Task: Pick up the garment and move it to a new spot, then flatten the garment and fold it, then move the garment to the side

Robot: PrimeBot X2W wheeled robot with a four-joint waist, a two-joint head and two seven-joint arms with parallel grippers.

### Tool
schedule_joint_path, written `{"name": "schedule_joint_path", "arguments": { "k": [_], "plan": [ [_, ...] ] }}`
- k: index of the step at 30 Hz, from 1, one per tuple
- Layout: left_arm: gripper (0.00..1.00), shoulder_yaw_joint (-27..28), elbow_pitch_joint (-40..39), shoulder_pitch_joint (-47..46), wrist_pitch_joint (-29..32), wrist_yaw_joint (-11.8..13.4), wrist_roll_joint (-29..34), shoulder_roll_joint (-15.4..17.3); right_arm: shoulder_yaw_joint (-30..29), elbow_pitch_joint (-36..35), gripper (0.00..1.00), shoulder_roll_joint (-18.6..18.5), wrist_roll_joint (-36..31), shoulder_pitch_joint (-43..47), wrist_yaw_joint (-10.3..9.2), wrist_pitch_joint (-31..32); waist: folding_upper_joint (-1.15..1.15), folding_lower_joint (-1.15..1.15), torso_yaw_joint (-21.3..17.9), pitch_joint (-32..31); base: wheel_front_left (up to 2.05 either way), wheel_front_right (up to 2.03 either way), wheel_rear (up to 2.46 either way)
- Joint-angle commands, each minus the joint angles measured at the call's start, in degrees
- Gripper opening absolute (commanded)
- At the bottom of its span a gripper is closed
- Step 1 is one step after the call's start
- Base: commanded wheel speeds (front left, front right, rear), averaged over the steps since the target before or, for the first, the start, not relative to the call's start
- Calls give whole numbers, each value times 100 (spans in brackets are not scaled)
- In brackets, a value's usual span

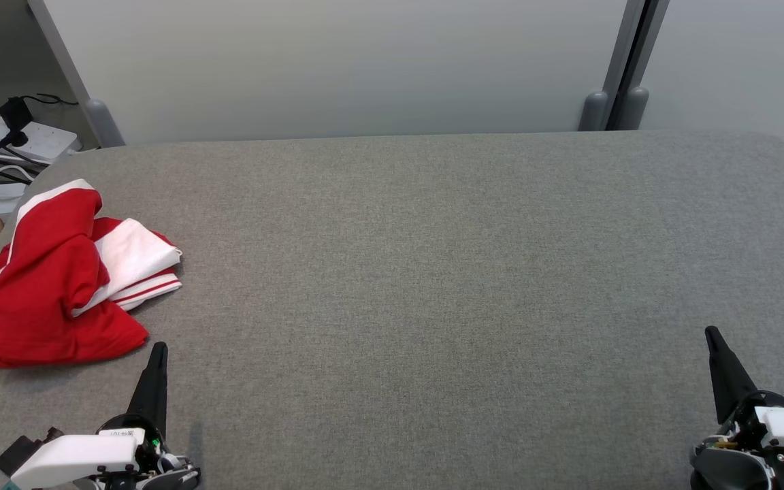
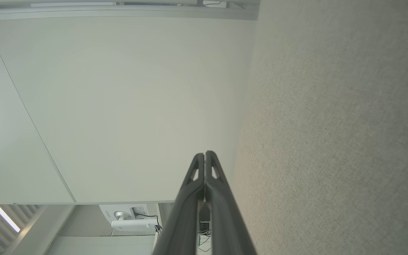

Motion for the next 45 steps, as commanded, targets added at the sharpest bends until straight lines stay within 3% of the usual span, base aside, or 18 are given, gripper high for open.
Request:
{"name": "schedule_joint_path", "arguments": {
  "k": [1, 18, 20, 21, 30, 34, 45],
  "plan": [
    [0, 161, -163, -334, 19, -48, -29, 53, 101, -187, 0, -70, 66, -97, 9, 43, 0, 0, 0, 0, 0, 0, 0],
    [0, 161, -163, -334, 18, -48, -30, 53, 101, -187, 0, -70, 66, -97, 9, 43, 0, 0, 0, 0, 0, 0, 0],
    [0, -3, 50, 19, 0, 2, 1, -6, 7, 50, 0, 11, -6, 8, 0, -3, 0, 0, 0, 0, 0, 0, 0],
    [100, -5, 121, 61, -1, 2, 1, -23, 19, 114, 100, 34, -8, 43, 0, -4, 0, 0, 0, 1, 0, 0, 0],
    [100, -89, 286, 124, -114, 0, 167, 46, 134, 294, 100, 94, -273, 50, 0, -119, 0, 13, -7, -4, 0, 0, 0],
    [100, -143, 318, 56, -187, -1, 398, 118, 177, 314, 100, 88, -537, -19, 1, -186, 0, 1, -16, 1, 0, 0, 0],
    [100, -144, 207, -52, -374, -6, 1165, 243, 334, 243, 100, 74, -1336, -176, 2, -370, 0, 0, -48, 23, 0, 0, 0]
  ]
}}
